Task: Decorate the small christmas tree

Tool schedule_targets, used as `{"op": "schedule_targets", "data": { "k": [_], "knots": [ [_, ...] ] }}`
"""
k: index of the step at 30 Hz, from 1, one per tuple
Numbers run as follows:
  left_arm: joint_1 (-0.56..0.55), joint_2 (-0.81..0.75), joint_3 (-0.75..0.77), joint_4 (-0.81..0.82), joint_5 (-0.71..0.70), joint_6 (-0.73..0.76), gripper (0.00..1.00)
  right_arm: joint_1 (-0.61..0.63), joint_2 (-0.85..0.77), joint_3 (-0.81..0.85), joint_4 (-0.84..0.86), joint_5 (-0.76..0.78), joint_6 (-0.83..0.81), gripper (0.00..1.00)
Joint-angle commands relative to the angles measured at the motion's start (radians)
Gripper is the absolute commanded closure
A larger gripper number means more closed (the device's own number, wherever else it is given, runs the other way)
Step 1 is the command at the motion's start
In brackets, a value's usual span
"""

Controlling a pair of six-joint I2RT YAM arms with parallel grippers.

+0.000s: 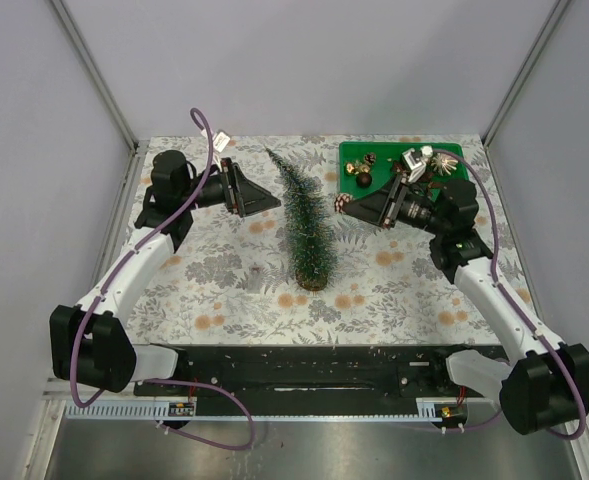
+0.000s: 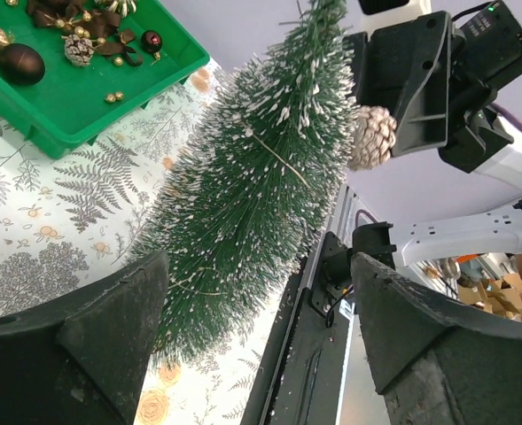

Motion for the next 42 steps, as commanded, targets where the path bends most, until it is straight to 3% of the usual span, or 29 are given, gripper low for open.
{"op": "schedule_targets", "data": {
  "k": [1,24,42],
  "knots": [
    [-0.001,-0.022,-0.008,0.093,0.028,-0.038,0.14,0.051,0.025,0.075,0.079,0.005,-0.004,0.55],
    [-0.002,-0.033,-0.003,0.061,0.034,-0.009,0.13,0.065,0.147,0.060,0.214,0.011,0.013,0.60],
    [-0.002,-0.052,-0.008,0.024,0.035,0.016,0.13,0.066,0.121,-0.055,0.220,0.054,-0.031,0.65]
  ]
}}
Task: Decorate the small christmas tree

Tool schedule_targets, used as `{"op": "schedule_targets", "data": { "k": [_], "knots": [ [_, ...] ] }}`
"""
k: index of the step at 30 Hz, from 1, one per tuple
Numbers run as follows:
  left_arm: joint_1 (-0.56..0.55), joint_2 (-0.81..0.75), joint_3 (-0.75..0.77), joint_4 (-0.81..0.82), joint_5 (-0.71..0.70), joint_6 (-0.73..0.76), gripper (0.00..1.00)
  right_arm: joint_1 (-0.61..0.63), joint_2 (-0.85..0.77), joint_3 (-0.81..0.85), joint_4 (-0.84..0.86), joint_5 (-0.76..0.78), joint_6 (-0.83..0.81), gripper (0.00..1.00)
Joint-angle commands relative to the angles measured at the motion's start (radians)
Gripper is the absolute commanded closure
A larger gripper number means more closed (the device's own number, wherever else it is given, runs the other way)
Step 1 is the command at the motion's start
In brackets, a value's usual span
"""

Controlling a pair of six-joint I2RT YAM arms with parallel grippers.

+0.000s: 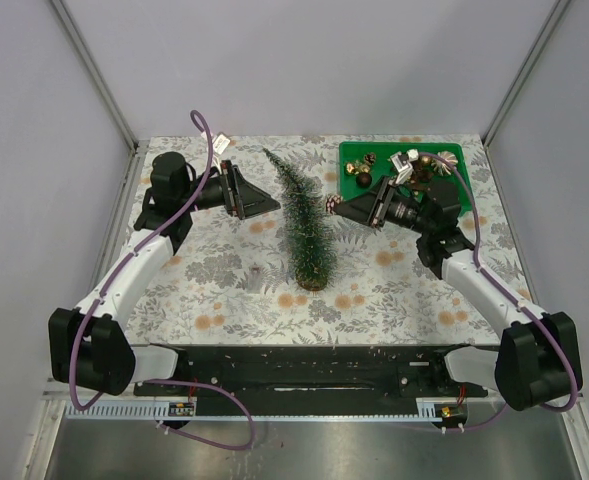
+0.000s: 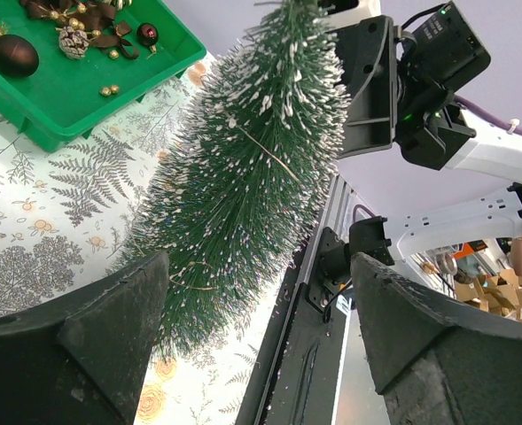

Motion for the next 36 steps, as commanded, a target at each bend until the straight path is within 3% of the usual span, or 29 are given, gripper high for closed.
{"op": "schedule_targets", "data": {
  "k": [1,13,29,36],
  "knots": [
    [-0.002,-0.039,0.007,0.027,0.027,0.023,0.13,0.008,-0.027,-0.029,0.055,0.025,-0.023,0.65],
    [-0.002,-0.044,0.000,0.023,0.027,0.028,0.13,0.007,-0.062,-0.092,0.111,0.044,-0.008,0.65],
    [-0.002,-0.047,0.004,0.015,0.027,0.032,0.13,0.007,-0.082,-0.155,0.240,0.039,0.027,0.39],
    [-0.002,-0.047,0.004,0.006,0.028,0.039,0.13,0.008,-0.079,-0.161,0.231,0.025,0.023,0.36]
  ]
}}
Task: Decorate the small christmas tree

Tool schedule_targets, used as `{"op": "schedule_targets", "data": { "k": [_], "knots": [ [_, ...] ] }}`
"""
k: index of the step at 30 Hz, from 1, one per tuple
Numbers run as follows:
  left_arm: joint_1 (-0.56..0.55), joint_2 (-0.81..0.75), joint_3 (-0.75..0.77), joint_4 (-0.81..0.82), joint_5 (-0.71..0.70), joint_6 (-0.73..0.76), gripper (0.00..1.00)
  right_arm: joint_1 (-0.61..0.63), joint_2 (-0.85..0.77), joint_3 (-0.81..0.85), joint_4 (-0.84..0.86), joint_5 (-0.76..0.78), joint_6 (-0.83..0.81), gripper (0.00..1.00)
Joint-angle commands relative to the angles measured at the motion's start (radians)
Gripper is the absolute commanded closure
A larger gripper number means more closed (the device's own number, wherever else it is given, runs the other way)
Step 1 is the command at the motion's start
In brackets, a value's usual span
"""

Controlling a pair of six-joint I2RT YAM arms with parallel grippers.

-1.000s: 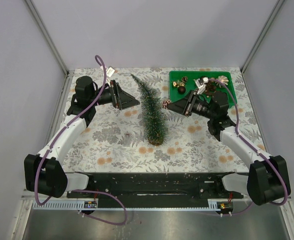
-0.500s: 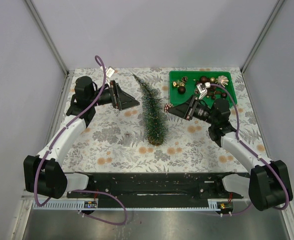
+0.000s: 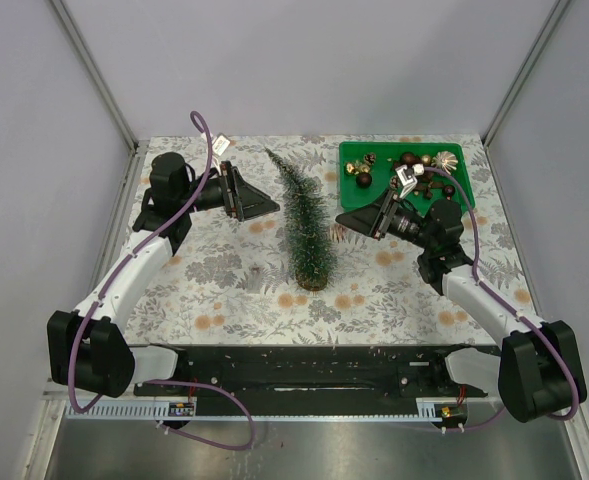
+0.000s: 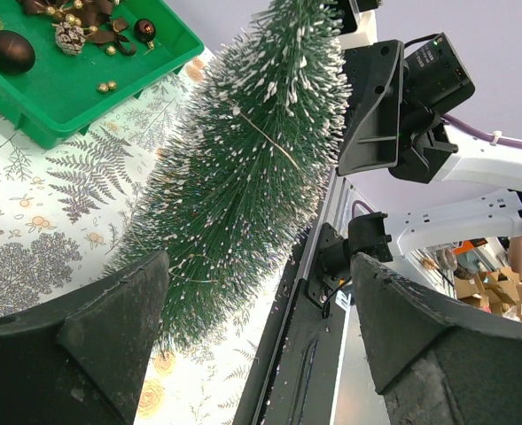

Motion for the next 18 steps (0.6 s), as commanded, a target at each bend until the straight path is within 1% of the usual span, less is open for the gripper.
{"op": "schedule_targets", "data": {
  "k": [1,6,12,14,16,18],
  "knots": [
    [-0.001,-0.032,0.006,0.030,0.019,0.021,0.13,0.007,-0.022,0.003,0.042,-0.006,-0.008,0.36],
    [-0.002,-0.035,0.007,0.027,0.018,0.023,0.13,0.006,-0.054,0.012,-0.044,-0.001,-0.058,0.35],
    [-0.002,-0.037,0.007,0.024,0.016,0.024,0.13,0.004,-0.067,0.021,-0.095,0.014,-0.095,0.34],
    [-0.002,-0.037,0.006,0.019,0.015,0.027,0.13,0.002,-0.074,0.038,-0.200,0.040,-0.138,0.34],
    [-0.002,-0.040,0.010,0.008,0.015,0.035,0.12,0.002,-0.091,0.056,-0.366,0.105,-0.225,0.35],
    [-0.002,-0.040,0.012,-0.002,0.013,0.043,0.12,0.001,-0.105,0.076,-0.583,0.242,-0.313,0.37]
  ]
}}
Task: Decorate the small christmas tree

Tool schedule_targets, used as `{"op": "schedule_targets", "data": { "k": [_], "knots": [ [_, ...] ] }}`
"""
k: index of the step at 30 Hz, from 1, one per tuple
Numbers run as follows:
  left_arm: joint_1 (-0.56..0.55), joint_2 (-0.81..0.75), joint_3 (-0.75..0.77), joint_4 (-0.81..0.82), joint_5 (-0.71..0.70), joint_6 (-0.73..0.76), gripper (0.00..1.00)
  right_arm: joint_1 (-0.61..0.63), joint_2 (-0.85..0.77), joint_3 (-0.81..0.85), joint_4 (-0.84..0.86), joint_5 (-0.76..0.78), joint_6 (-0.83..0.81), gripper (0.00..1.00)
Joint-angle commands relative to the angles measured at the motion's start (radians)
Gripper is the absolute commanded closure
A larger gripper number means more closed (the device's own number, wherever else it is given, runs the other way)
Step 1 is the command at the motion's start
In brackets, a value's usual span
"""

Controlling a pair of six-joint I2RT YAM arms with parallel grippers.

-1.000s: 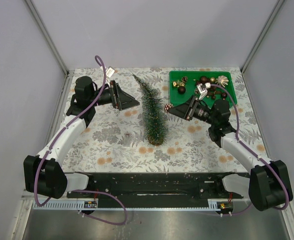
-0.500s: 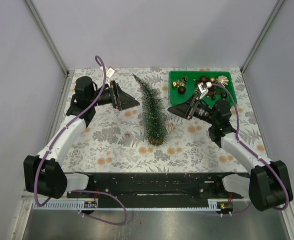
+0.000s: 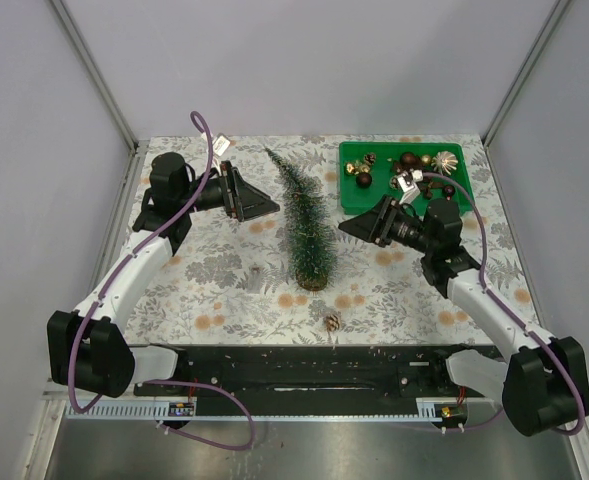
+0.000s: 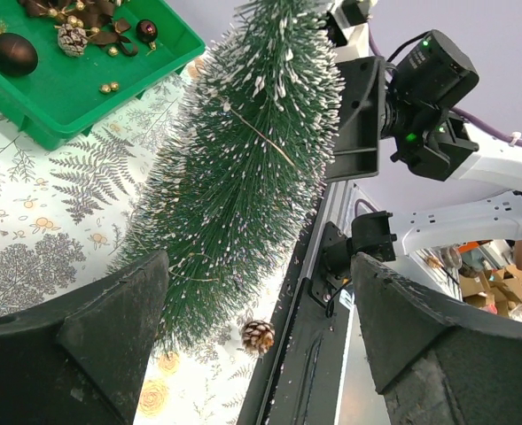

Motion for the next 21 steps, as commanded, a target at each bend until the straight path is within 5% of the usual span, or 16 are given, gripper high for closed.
{"op": "schedule_targets", "data": {
  "k": [1,11,21],
  "knots": [
    [-0.002,-0.038,0.015,-0.002,0.013,0.034,0.12,-0.001,-0.045,0.067,-0.436,0.262,-0.215,0.37],
    [-0.002,-0.041,0.029,-0.050,-0.002,0.066,0.12,-0.040,0.053,0.252,-0.640,0.733,-0.295,0.38],
    [-0.002,-0.039,0.036,-0.087,-0.013,0.097,0.12,-0.113,0.650,0.806,-0.836,1.040,-0.407,0.37]
  ]
}}
